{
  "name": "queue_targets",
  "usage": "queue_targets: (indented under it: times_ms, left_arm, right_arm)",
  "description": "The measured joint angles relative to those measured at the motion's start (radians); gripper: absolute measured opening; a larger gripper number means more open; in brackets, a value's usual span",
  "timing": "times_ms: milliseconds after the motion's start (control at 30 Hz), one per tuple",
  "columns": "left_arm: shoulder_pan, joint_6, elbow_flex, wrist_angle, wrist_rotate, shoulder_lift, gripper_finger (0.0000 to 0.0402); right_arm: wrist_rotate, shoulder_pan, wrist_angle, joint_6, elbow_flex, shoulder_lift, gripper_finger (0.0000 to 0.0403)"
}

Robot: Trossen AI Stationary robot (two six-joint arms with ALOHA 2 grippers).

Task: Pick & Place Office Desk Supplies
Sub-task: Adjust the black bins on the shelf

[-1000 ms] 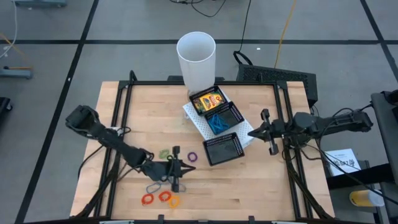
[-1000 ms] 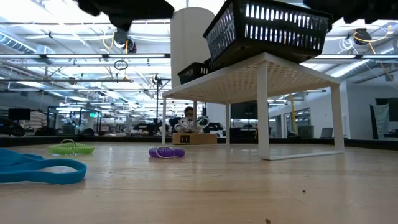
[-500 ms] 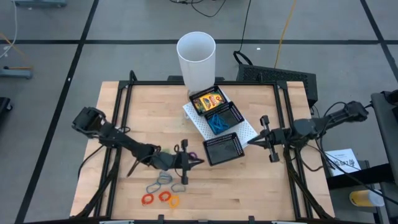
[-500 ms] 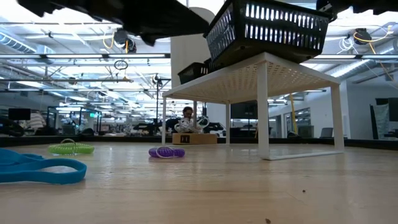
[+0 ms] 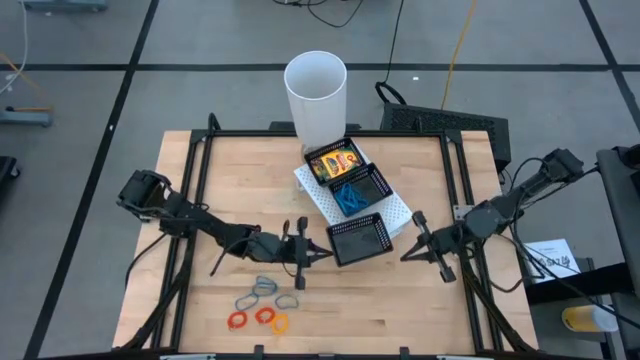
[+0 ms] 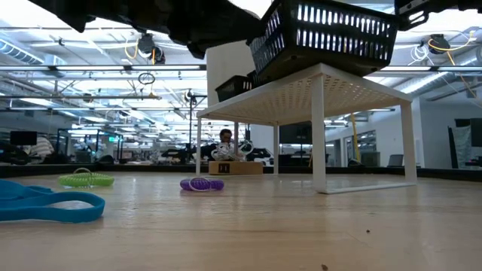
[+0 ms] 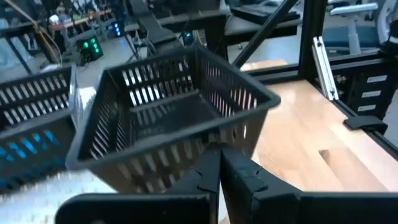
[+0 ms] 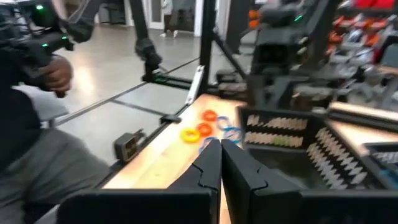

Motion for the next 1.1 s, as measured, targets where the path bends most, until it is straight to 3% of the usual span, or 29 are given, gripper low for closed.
queue_targets:
  times_ms: [133, 400, 600, 767, 1100]
  left_arm:
    - [0.029, 0.029, 0.0, 0.028, 0.027, 0.0, 0.0006]
    - [0.088, 0.018, 0.0, 0.059, 0.053, 0.01, 0.0019]
    - [0.102, 0.021, 0.0, 0.075, 0.07, 0.01, 0.0008]
    - [0.106, 0.006, 0.0, 0.075, 0.073, 0.01, 0.0011]
    - [0.044, 0.019, 0.0, 0.07, 0.073, 0.01, 0.003]
  right_arm:
    - [0.003, 0.041, 0.039, 0.041, 0.0, 0.074, 0.0]
    - [0.11, 0.105, 0.049, 0.139, 0.0, 0.2, 0.0]
    - [0.264, 0.117, 0.048, 0.216, 0.0, 0.282, 0.0]
    - [0.411, 0.117, 0.048, 0.221, 0.0, 0.301, 0.0]
    - [0.441, 0.121, 0.047, 0.188, 0.0, 0.269, 0.0]
